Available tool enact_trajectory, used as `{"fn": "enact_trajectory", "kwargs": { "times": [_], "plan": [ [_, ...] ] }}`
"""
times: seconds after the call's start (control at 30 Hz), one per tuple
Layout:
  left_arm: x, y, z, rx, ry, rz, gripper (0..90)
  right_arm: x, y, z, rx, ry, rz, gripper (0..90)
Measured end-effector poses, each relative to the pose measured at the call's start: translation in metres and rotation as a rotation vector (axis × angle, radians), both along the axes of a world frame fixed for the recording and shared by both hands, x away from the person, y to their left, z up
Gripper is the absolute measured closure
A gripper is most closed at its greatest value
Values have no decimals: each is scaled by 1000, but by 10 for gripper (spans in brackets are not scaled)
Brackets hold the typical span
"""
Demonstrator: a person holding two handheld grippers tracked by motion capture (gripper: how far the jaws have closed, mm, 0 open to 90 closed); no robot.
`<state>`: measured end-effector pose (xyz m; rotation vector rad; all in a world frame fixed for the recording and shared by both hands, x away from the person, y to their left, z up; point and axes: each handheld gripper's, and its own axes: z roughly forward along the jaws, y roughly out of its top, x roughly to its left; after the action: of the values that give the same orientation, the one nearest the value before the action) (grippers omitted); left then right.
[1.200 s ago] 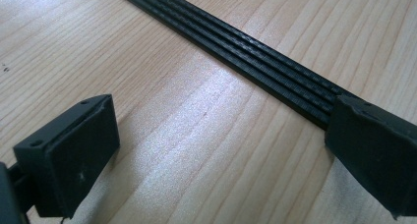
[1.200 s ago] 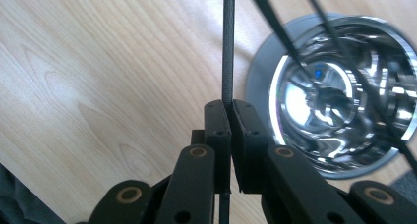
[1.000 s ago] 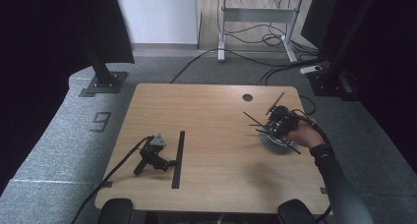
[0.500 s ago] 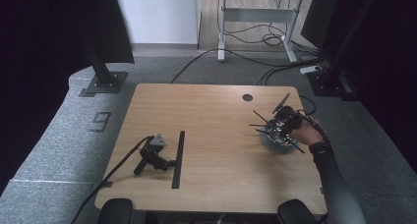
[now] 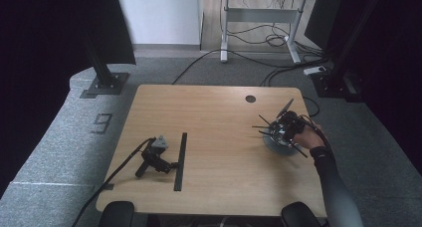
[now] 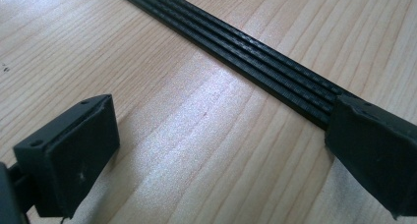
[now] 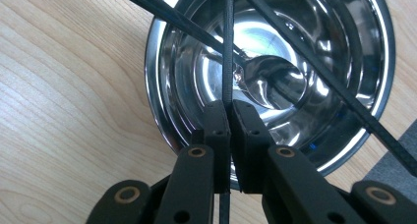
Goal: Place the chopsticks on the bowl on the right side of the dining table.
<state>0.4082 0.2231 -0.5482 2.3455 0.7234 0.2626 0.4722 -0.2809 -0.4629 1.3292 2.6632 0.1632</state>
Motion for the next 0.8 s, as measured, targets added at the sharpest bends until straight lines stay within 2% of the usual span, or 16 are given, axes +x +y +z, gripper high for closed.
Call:
{"fn": "enact_trajectory", "kwargs": {
  "times": [0.17, 0.27, 0.4, 0.5, 0.63, 0.8],
  "plan": [
    [0, 0, 0, 0, 0, 0, 0, -1, -3, -2, 20, -13, 1, 851],
    [0, 0, 0, 1, 0, 0, 0, -3, -5, 0, 35, -32, -5, 748],
    [0, 0, 0, 1, 0, 0, 0, -9, -7, 6, 83, -57, -22, 599],
    [0, 0, 0, 0, 0, 0, 0, -15, -10, 11, 115, -92, -28, 497],
    [0, 0, 0, 1, 0, 0, 0, -24, -14, 13, 139, -143, -37, 409],
    [0, 0, 0, 1, 0, 0, 0, -34, -19, 13, 165, -233, -75, 299]
  ]
}}
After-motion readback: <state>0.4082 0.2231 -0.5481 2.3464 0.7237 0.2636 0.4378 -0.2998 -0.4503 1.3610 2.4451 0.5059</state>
